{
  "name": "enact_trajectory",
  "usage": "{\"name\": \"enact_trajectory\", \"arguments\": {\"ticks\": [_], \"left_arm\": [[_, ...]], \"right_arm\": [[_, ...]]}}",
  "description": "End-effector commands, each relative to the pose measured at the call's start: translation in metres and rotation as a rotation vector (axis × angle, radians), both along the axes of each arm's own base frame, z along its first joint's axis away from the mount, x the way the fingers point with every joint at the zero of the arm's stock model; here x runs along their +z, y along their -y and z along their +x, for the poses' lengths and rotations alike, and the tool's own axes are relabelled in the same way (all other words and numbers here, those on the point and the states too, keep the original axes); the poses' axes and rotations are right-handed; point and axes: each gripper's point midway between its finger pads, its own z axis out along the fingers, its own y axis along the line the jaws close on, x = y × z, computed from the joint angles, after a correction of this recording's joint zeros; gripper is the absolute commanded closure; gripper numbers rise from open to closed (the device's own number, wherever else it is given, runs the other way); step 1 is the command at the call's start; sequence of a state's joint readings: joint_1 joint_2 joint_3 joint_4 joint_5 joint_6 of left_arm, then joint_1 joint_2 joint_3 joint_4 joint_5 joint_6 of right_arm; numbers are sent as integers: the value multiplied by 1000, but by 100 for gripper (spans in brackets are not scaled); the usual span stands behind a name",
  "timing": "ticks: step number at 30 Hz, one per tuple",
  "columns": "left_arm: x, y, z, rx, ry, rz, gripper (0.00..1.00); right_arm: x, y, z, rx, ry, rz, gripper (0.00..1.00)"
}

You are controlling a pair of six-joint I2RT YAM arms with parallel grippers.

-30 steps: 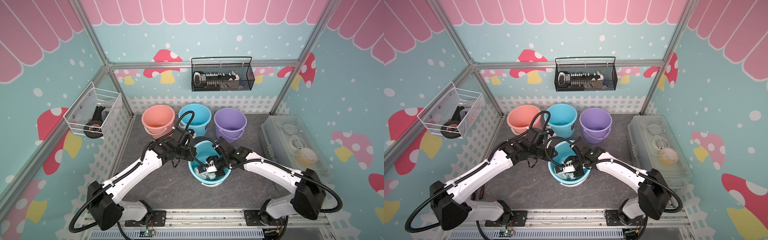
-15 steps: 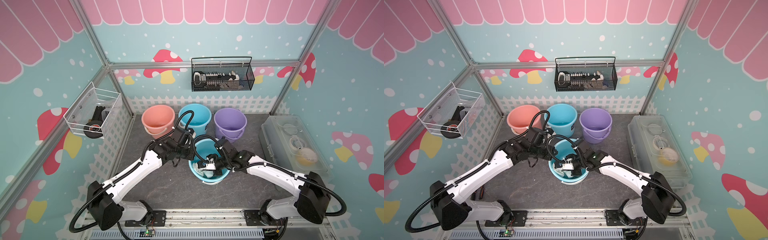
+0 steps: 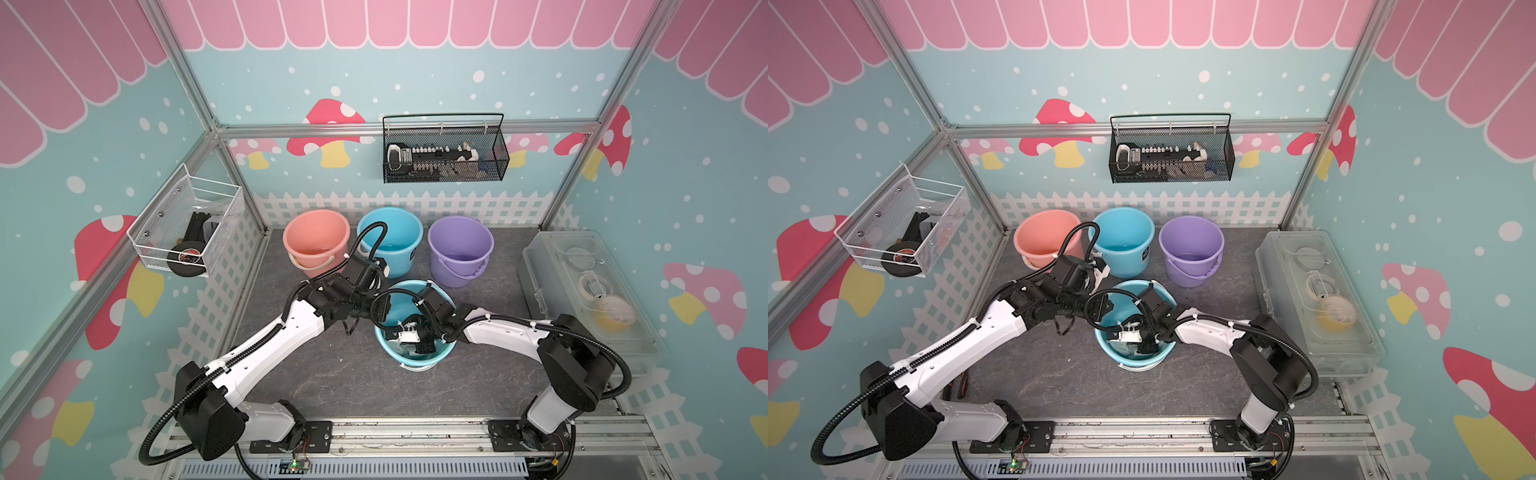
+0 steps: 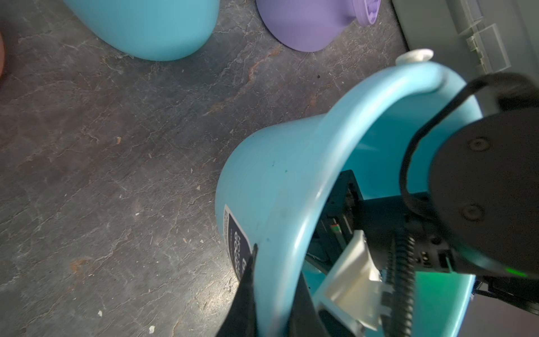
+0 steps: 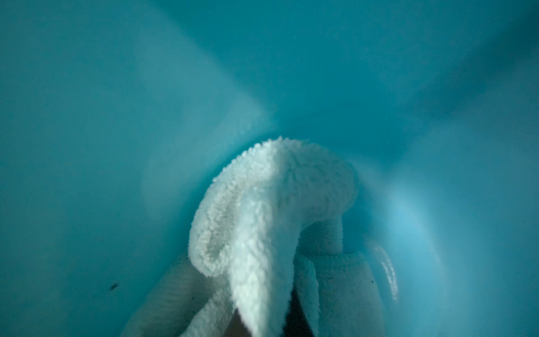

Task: Wipe the inside of the bucket with a cloth
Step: Wipe the dirt from the inside of the bucket.

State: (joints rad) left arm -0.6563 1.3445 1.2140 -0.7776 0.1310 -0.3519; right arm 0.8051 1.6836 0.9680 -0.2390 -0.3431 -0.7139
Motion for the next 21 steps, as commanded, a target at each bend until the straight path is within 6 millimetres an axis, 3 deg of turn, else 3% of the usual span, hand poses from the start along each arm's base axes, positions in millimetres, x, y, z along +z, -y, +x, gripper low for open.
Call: {"name": "enact_trajectory", "arguments": {"ticks": [1,5,9,14,21], "left_arm": [[23,15,9,-3,54,-102,100],[25,16,10,-8,58,-103,100],[24,16,9,-4,56,-106,100],[21,16,11,4,54,-101,100],[23,15,15,24,59,-103,100]], "right_arm": [[-26,5,1,7,7,-73,100],[-45,13,4,-8,15,-152,100],[-47,10,-4,18,-9,-160,100],[-22,-2,-24,58,-82,-57,100],[31,-6,-35,16,-96,87,100]]}}
